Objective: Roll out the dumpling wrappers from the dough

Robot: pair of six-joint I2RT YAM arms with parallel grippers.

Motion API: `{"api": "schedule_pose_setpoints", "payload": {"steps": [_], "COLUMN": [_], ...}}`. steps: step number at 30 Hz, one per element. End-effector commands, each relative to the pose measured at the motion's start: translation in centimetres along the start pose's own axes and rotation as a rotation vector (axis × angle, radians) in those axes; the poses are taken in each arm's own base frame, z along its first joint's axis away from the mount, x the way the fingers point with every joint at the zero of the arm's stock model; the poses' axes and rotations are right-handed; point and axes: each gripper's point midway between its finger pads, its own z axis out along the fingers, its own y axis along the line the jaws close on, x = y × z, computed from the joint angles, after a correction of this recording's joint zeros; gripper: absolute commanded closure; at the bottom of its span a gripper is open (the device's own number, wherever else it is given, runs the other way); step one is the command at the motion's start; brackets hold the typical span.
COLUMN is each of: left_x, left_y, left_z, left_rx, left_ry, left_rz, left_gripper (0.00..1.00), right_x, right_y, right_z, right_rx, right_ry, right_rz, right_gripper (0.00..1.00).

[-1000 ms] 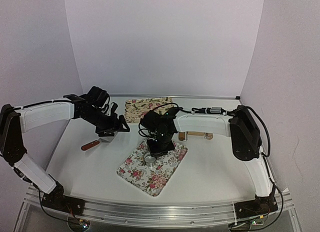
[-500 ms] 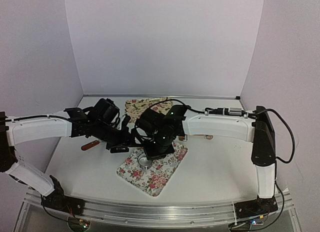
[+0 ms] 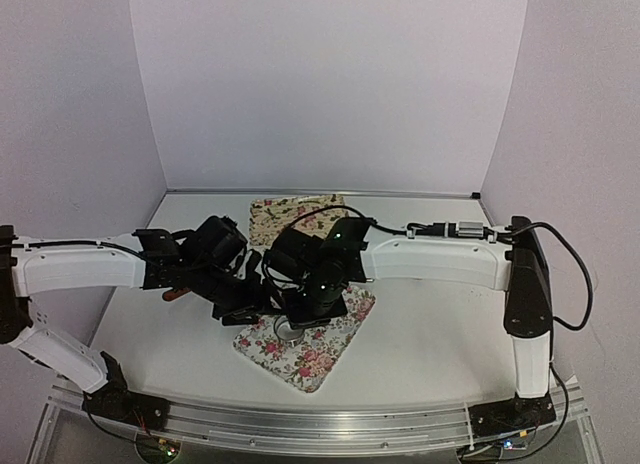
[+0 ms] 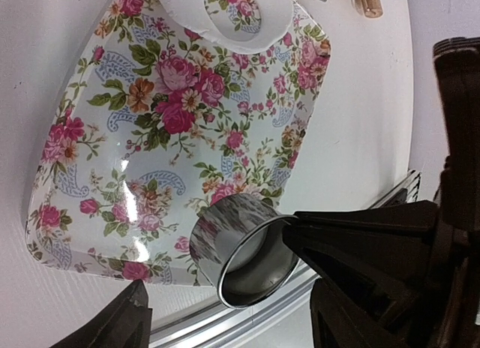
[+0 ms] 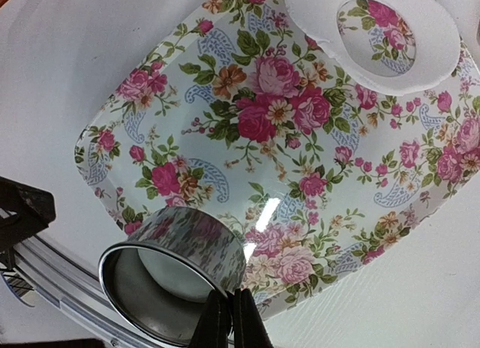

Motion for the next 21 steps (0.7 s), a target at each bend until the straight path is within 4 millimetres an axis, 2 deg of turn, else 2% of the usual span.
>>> {"api": "schedule_pose_setpoints", "payload": {"steps": [1, 7, 21], "left_x": [0.5, 0.6, 0.4], "left_y": [1.0, 2.0, 2.5], "left_z": [0.9, 2.2, 4.8], "left_rx": [-0.066, -0.118, -0.224], "left_ry": [0.012, 0.020, 0.048], "left_rz": [0.002, 0.011, 0.103], "left_gripper": [0.32, 0.37, 0.37], "right_x": [-1.1, -1.2, -1.0], "right_y": [0.6, 1.0, 0.4], "right_z": [-1.2, -1.6, -1.0], "right_rx": [0.021, 0.022, 0.081], "right_ry": [-0.057, -0.067, -0.064], "right_rz": [0.009, 0.003, 0.004], "right_gripper": [1.00, 1.00, 1.00]}}
